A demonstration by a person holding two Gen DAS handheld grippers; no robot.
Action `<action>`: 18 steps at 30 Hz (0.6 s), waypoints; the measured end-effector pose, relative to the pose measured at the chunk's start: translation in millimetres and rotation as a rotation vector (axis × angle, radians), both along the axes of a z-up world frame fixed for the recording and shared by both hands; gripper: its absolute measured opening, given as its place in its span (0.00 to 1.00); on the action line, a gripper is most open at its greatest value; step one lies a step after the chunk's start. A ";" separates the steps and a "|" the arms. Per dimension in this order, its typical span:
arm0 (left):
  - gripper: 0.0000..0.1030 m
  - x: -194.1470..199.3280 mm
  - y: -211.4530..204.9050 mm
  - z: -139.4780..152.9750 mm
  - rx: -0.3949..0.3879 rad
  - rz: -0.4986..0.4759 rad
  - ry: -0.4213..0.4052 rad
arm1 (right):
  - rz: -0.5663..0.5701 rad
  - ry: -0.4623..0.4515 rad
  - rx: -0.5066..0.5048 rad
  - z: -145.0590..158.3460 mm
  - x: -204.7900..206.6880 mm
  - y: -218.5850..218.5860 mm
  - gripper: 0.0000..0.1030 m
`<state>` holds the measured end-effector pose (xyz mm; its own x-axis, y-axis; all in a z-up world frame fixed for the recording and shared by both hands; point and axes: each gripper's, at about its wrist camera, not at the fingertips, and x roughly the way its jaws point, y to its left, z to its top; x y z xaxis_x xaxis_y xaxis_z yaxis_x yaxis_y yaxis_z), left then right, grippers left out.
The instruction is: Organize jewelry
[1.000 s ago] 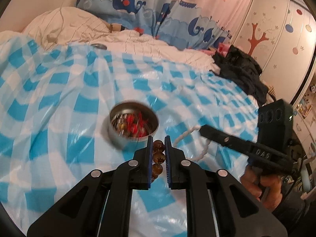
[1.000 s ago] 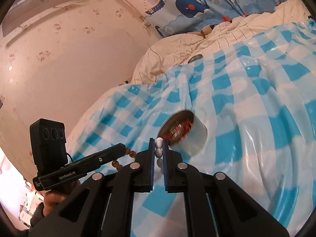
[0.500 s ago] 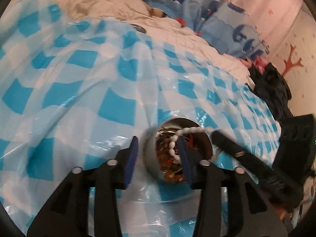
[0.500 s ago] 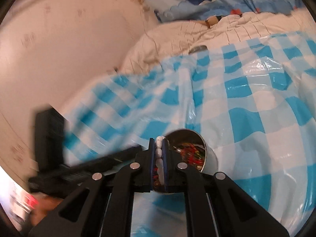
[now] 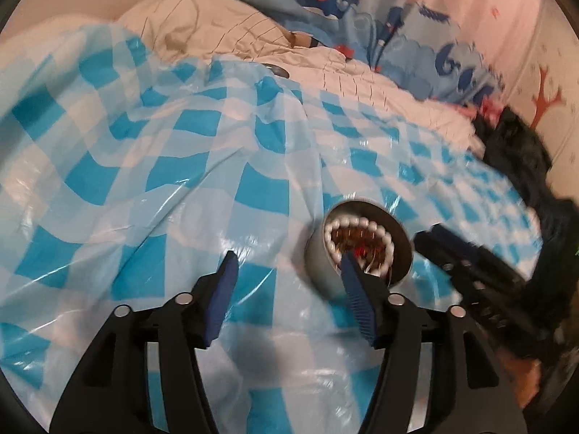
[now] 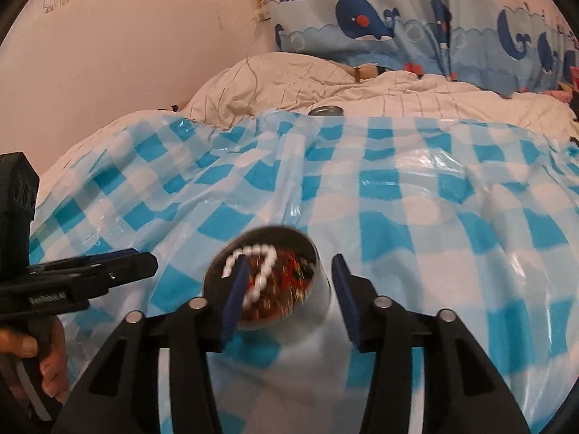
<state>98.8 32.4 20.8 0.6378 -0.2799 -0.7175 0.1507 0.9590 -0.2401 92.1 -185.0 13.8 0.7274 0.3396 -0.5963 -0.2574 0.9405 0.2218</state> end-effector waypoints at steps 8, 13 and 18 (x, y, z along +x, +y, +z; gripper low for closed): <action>0.77 -55.9 -18.0 6.4 0.152 -0.007 -0.073 | -0.033 0.028 -0.030 -6.8 -70.9 -11.1 0.71; 0.83 -80.2 -21.2 7.1 0.182 -0.001 -0.095 | -0.077 0.046 -0.020 -12.9 -96.5 -21.1 0.74; 0.84 -89.1 -20.8 6.3 0.199 -0.005 -0.100 | -0.084 0.060 -0.026 -19.3 -102.0 -20.8 0.74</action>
<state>9.7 11.6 27.2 0.7073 -0.1423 -0.6924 0.1688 0.9852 -0.0300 -9.8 -205.8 -5.5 0.7151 0.2629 -0.6477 -0.1642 0.9638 0.2099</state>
